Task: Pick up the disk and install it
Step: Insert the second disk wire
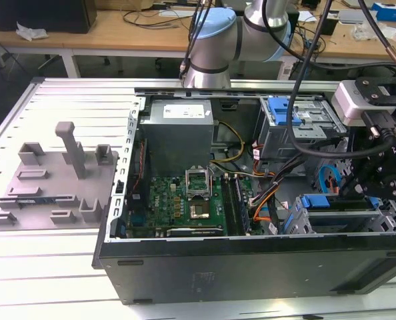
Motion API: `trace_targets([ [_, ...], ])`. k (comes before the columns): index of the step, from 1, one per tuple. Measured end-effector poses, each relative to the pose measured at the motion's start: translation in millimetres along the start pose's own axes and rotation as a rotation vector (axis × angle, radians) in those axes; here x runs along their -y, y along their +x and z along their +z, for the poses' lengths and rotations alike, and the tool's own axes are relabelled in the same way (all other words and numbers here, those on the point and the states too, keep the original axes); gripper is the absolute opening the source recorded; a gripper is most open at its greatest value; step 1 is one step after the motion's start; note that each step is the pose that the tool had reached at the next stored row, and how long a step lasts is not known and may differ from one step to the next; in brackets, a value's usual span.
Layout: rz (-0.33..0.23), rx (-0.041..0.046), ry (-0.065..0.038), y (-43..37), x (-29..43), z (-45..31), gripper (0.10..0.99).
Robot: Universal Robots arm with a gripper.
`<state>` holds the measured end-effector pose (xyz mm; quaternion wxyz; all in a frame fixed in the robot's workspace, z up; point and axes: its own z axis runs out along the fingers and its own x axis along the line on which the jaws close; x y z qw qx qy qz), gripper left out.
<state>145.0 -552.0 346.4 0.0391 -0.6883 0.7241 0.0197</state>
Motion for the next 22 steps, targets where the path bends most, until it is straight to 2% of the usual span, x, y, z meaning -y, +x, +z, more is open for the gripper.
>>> trace_targets([
  [17,0.0,0.0007,0.0,1.3,-0.1,7.5,0.173],
  [18,0.0,0.0002,0.0,1.3,-0.1,7.3,0.235],
  [21,0.0,0.0,0.0,0.9,0.0,3.3,0.235],
  [22,0.0,0.0001,0.0,0.3,0.1,-2.4,0.235],
])
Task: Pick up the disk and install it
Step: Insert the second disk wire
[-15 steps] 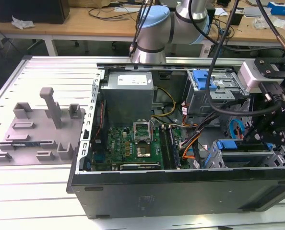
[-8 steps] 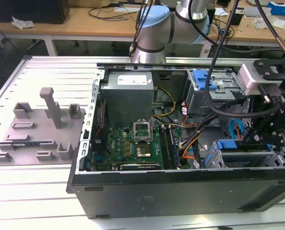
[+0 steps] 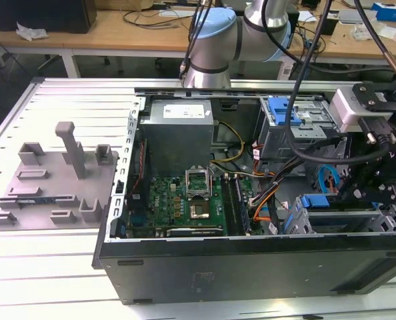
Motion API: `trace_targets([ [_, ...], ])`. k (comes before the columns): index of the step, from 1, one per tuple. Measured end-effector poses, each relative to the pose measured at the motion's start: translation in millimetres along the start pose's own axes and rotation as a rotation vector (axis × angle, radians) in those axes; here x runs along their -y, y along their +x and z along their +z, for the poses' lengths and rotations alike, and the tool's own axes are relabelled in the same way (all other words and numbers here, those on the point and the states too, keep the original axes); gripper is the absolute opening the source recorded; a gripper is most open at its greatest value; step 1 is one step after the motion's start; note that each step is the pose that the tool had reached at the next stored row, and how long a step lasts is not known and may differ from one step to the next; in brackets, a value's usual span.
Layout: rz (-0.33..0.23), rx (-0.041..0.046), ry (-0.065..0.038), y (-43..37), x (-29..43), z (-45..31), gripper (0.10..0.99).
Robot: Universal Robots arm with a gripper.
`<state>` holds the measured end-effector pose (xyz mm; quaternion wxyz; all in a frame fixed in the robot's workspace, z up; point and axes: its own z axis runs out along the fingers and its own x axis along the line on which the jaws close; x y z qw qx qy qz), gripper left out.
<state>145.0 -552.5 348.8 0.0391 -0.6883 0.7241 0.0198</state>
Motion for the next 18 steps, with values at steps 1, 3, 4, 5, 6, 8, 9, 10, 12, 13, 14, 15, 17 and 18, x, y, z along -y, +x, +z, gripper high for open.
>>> trace_targets([
  [1,0.0,-0.0001,0.0,-1.1,0.2,-7.1,0.235],
  [3,0.0,0.0,0.0,-2.5,0.3,-15.3,0.235],
  [4,0.0,0.0,0.001,-3.9,0.5,-23.1,0.235],
  [5,0.0,-0.0002,0.001,-5.6,0.7,-30.8,0.235],
  [6,0.0,-0.0004,0.001,-6.7,0.7,-35.1,0.235],
  [8,0.0,-0.0014,0.002,-9.6,0.9,-45.2,0.153],
  [9,0.0,-0.0021,0.002,-10.3,0.9,-47.7,0.106],
  [10,0.0,-0.0027,0.002,-10.5,0.9,-47.6,0.106],
  [12,0.0,-0.0037,0.002,-10.5,0.9,-47.8,0.106],
  [13,0.0,-0.0038,0.002,-10.5,0.9,-47.7,0.106],
  [14,0.0,-0.0042,0.002,-10.5,0.9,-47.8,0.106],
  [15,0.0,-0.0047,0.002,-10.5,0.9,-47.7,0.106],
  [17,0.0,-0.0057,0.002,-10.5,0.9,-47.7,0.106],
  [18,0.0,-0.006,0.002,-10.5,0.9,-47.7,0.106],
])
